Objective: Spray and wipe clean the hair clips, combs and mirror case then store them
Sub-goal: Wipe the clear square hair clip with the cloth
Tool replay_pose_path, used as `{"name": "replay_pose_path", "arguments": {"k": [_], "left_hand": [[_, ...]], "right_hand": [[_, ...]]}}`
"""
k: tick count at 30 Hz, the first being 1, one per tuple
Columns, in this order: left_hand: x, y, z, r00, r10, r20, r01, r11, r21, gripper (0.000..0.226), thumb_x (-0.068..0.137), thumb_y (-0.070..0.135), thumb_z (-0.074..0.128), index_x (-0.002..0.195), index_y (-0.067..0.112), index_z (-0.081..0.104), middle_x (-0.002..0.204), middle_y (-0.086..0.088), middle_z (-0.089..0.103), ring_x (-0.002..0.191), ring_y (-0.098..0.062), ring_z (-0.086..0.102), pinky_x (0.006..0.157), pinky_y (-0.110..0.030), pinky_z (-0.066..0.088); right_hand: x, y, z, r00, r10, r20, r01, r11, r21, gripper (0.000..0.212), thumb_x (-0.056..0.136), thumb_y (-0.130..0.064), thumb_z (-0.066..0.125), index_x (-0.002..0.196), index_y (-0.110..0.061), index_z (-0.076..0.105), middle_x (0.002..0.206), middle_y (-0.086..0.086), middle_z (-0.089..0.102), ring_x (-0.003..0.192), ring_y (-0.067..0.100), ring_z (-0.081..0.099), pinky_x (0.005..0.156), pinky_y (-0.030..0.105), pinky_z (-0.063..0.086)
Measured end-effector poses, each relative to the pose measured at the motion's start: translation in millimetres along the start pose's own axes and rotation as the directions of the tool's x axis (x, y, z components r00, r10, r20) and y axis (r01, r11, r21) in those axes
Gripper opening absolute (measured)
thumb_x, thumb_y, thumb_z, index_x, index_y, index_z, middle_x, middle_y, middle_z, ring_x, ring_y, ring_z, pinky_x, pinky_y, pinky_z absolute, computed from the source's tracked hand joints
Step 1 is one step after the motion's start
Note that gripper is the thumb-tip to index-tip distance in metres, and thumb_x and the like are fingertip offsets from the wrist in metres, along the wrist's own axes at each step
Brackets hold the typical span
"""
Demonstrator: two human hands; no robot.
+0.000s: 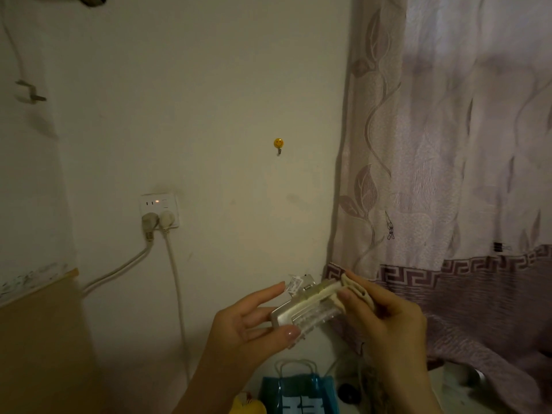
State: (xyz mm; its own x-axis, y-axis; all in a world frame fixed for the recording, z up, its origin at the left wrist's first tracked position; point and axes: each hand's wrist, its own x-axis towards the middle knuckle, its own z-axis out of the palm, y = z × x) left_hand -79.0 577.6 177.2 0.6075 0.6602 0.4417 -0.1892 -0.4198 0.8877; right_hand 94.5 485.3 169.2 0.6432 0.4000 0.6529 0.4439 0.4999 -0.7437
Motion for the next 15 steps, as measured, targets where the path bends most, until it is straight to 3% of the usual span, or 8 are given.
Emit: {"name": "replay_pose_path", "arguments": {"k": [5,8,10,11,13,15], "left_hand": [[0.6,-7.3,-4.4,0.998,-0.013,-0.065,0.014,1.000,0.014,0.051,0.066,0.005,0.075,0.109,0.029,0.061,0.091,0.009,0.075,0.087,-0.012,0.072,0.063,-0.021,0.056],[1.9,-11.3,0.4,0.996,-0.019,-0.084,0.021,1.000,0.021,0.051,0.068,0.003,0.076,0.110,0.029,0.061,0.088,0.008,0.076,0.082,-0.012,0.073,0.062,-0.020,0.056],[2.4,-11.2,5.5,0.995,-0.024,-0.093,0.024,1.000,0.000,0.054,0.060,0.015,0.078,0.109,0.031,0.061,0.086,0.007,0.076,0.077,-0.013,0.073,0.060,-0.020,0.055],[2.9,-10.4,7.9,0.995,-0.026,-0.094,0.025,1.000,-0.013,0.057,0.056,0.021,0.078,0.109,0.032,0.061,0.086,0.007,0.076,0.076,-0.013,0.073,0.059,-0.020,0.055],[3.5,-9.6,10.7,0.994,-0.044,-0.098,0.039,0.998,-0.048,0.058,0.052,0.026,0.078,0.108,0.032,0.062,0.085,0.007,0.076,0.076,-0.013,0.073,0.059,-0.020,0.055],[3.9,-9.8,10.6,0.992,-0.078,-0.098,0.068,0.993,-0.098,0.057,0.051,0.027,0.078,0.106,0.033,0.064,0.087,0.006,0.076,0.079,-0.014,0.073,0.059,-0.021,0.055]], "right_hand": [[6.9,2.7,-14.7,0.996,0.040,-0.085,-0.043,0.998,-0.037,0.029,0.073,-0.014,0.077,0.088,-0.038,0.071,0.086,-0.017,0.073,0.084,0.001,0.069,0.084,0.033,0.056],[-0.9,-10.4,-10.9,0.994,-0.069,-0.085,0.067,0.997,-0.030,0.030,0.068,-0.024,0.076,0.094,-0.037,0.071,0.091,-0.024,0.072,0.088,-0.004,0.067,0.081,0.019,0.055],[-11.9,-17.5,-2.3,0.986,-0.163,-0.034,0.160,0.983,-0.084,0.033,0.066,-0.029,0.072,0.098,-0.038,0.069,0.099,-0.023,0.070,0.093,-0.006,0.065,0.075,0.008,0.051],[-17.3,-18.6,2.7,0.976,-0.216,-0.010,0.212,0.965,-0.155,0.035,0.067,-0.029,0.070,0.101,-0.035,0.070,0.107,-0.019,0.069,0.097,-0.001,0.064,0.078,0.010,0.051],[-24.7,-17.9,11.0,0.949,-0.313,0.027,0.306,0.903,-0.302,0.038,0.069,-0.027,0.069,0.106,-0.024,0.071,0.115,-0.003,0.066,0.102,0.016,0.063,0.085,0.029,0.053],[-26.9,-14.5,15.9,0.927,-0.374,0.037,0.360,0.855,-0.374,0.038,0.068,-0.026,0.068,0.105,-0.018,0.072,0.112,0.001,0.063,0.099,0.025,0.061,0.080,0.046,0.055]]}}
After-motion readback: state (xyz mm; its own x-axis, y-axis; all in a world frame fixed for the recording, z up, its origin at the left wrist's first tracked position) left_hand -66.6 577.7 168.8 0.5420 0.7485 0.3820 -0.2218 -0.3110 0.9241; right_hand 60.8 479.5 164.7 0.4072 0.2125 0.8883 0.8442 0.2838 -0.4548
